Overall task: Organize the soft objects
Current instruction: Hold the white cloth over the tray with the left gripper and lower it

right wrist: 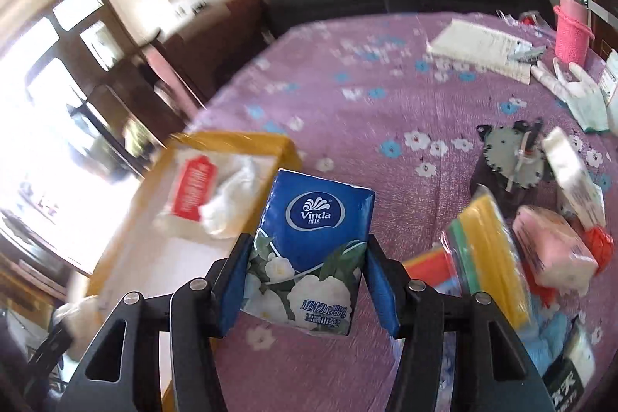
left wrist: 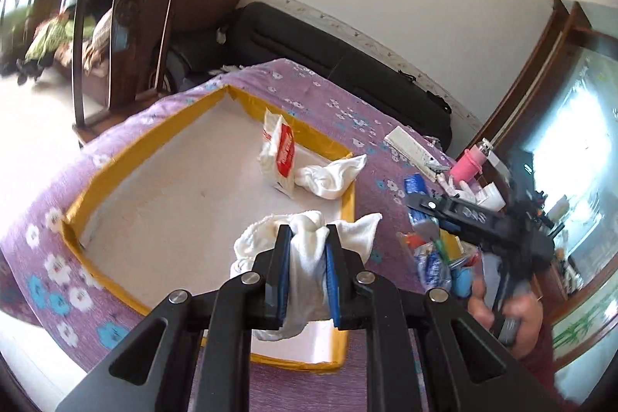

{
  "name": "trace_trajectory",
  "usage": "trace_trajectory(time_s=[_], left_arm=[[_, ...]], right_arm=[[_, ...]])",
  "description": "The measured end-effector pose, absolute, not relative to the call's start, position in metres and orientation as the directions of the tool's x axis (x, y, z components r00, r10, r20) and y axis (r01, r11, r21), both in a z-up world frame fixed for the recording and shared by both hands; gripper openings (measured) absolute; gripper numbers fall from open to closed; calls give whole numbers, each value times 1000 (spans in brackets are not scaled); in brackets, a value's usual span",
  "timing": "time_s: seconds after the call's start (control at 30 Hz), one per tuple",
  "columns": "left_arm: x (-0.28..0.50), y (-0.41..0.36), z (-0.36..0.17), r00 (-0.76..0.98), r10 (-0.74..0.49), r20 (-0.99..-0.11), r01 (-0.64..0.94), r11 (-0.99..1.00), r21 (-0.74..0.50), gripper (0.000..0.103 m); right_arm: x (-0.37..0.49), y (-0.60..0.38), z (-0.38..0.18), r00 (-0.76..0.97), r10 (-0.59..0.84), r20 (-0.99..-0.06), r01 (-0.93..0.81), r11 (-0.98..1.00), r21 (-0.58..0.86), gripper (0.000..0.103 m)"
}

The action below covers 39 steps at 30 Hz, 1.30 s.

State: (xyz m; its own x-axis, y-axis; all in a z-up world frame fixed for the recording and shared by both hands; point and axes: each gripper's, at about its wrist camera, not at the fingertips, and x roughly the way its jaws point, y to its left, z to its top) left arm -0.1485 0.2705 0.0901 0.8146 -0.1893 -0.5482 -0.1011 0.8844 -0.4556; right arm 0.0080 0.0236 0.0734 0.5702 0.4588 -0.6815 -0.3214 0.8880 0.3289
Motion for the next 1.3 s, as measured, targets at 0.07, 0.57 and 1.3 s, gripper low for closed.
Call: trace_trajectory(time_s=[0.07,0.57,1.3], left_arm=[[-151,259,95,817,-183,-546,-95,892,-441,15],[-150,223,102,807,-162,-568,-73,927,-369,15],[-142,230,84,786,-175,-593,-92,916,-392,15]], right_arm=[[-3,21,74,599,465,-652,-337,885,321,61],[-11,14,47,630,429,-647,-323,903,285,61],[-6,16,33,623,400,-672,-296,916,272,61]])
